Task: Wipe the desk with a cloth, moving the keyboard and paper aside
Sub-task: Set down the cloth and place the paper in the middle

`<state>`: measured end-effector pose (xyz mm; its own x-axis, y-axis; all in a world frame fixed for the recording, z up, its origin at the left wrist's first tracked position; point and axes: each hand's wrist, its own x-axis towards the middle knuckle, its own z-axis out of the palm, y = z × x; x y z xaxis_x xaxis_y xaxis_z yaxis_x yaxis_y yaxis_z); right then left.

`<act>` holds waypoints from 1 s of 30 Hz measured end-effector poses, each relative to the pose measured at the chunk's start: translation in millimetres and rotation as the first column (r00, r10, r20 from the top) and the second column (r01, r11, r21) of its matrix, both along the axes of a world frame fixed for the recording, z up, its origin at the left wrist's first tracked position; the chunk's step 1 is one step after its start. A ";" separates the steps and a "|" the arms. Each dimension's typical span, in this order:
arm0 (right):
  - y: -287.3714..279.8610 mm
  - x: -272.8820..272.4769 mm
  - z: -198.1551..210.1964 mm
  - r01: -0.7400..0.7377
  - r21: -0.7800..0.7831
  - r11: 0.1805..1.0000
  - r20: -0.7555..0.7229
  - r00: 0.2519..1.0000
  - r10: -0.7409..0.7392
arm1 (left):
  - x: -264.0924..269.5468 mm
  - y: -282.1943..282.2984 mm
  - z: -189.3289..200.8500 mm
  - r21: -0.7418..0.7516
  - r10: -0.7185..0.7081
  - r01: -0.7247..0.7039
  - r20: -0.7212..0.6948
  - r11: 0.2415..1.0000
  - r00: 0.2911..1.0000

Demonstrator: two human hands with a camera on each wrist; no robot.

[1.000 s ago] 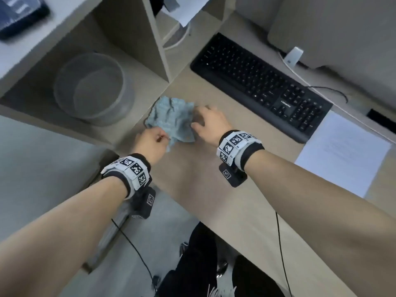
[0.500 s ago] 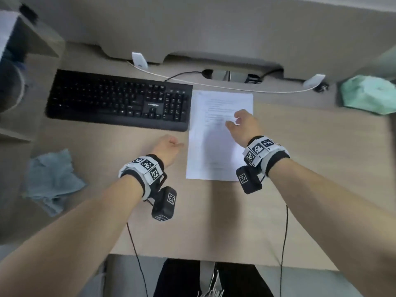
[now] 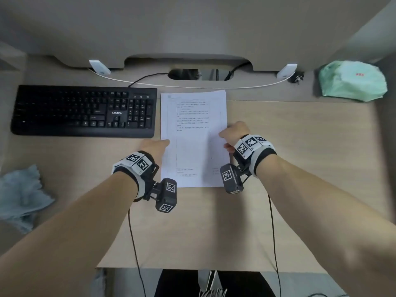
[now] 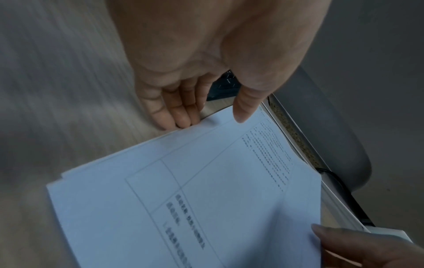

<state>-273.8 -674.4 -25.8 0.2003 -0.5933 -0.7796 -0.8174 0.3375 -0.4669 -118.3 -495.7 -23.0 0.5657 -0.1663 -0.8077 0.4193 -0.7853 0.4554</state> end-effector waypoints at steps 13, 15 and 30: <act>-11.1 -61.8 8.4 0.035 -0.063 0.997 0.088 0.996 -0.029 | -40.3 -25.9 9.8 -0.092 -0.227 0.226 -0.007 0.970 0.974; -25.7 -89.0 11.4 0.045 -0.125 0.991 0.057 0.998 -0.038 | -59.2 -41.7 14.3 -0.177 -0.239 0.226 -0.058 0.958 0.969; -133.8 -359.5 22.5 0.188 -0.376 0.908 -0.272 0.914 -0.302 | -299.6 -218.2 5.6 -0.161 -0.738 0.732 0.029 0.662 0.674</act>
